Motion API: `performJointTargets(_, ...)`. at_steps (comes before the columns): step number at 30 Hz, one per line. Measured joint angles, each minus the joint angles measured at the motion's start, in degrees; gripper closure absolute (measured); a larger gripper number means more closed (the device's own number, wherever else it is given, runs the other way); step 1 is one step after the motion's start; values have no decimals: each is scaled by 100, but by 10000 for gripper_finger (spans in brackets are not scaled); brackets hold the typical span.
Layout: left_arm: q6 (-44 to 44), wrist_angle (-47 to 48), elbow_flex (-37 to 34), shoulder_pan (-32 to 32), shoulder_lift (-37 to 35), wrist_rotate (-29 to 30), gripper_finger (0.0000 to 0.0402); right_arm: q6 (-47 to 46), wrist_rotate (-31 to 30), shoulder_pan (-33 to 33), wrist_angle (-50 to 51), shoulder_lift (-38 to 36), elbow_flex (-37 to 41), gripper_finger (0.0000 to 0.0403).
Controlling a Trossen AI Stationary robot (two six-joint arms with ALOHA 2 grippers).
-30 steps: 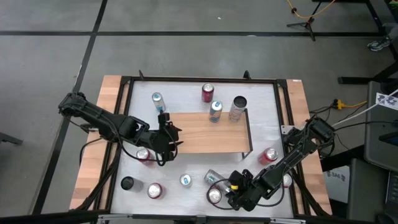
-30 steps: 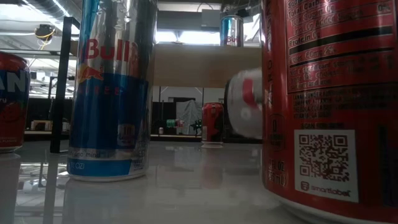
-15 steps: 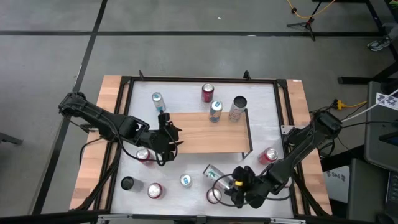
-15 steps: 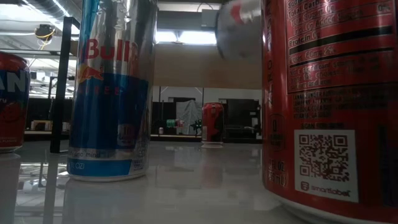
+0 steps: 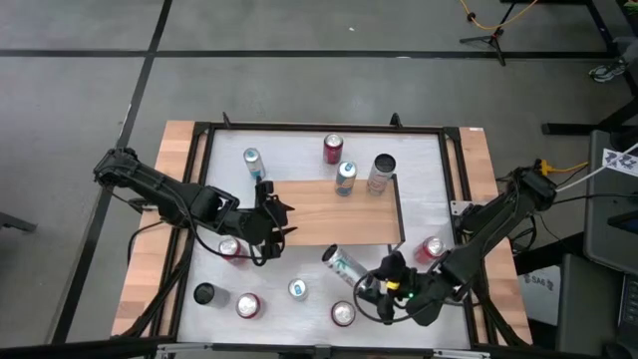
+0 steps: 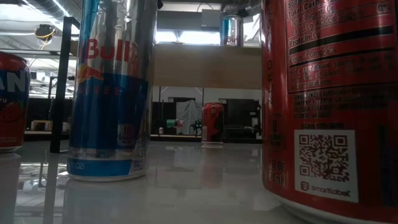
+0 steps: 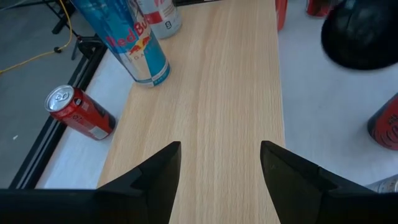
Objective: Place canned beverage on shelf
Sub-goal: Put the right white-pink soda can on the shelf aligned with the other white-pink soda can
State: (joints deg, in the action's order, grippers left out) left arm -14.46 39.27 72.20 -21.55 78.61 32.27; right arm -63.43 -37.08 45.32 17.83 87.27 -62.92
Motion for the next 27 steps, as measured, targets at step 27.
performJointTargets(27, 167, -1012, 0, 172, 2, 20, 190, 4009, 165, -1813, -1504, -64, -7, 150)
